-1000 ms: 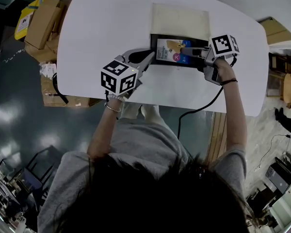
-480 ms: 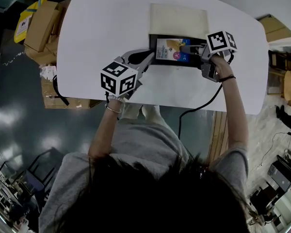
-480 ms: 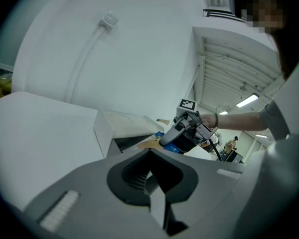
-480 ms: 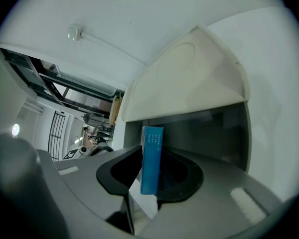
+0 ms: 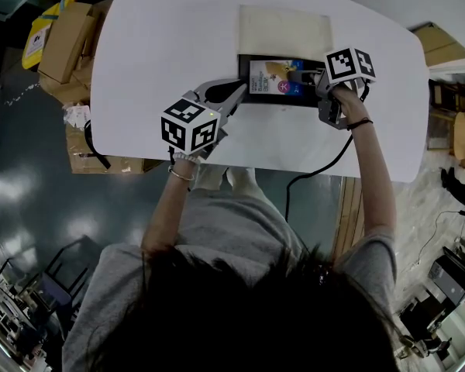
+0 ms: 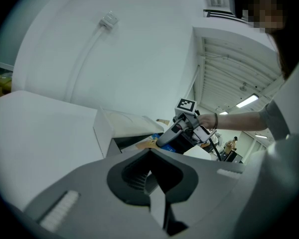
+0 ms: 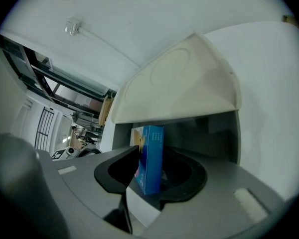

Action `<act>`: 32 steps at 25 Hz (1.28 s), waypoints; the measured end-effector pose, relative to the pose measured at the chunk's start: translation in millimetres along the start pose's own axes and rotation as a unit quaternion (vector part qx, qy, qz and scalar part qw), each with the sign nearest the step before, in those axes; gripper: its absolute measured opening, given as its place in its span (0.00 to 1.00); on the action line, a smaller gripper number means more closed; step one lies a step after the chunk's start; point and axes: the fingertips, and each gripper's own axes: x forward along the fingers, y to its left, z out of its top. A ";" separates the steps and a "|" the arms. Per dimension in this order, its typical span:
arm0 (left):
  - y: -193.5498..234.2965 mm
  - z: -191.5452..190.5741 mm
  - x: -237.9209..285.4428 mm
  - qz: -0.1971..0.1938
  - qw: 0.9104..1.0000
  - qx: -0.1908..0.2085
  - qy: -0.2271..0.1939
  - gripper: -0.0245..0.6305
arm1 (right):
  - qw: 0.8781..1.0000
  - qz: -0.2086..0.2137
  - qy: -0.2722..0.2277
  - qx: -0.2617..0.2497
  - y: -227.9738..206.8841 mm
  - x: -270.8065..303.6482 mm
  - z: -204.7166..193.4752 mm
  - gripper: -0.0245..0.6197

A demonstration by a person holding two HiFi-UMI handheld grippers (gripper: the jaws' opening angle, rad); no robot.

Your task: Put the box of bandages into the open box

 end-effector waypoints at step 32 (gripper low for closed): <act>8.7 -1.7 -6.5 0.006 1.000 -0.004 -0.002 0.03 | 0.979 -0.186 -0.009 -0.084 -24.5 14.8 1.6 0.37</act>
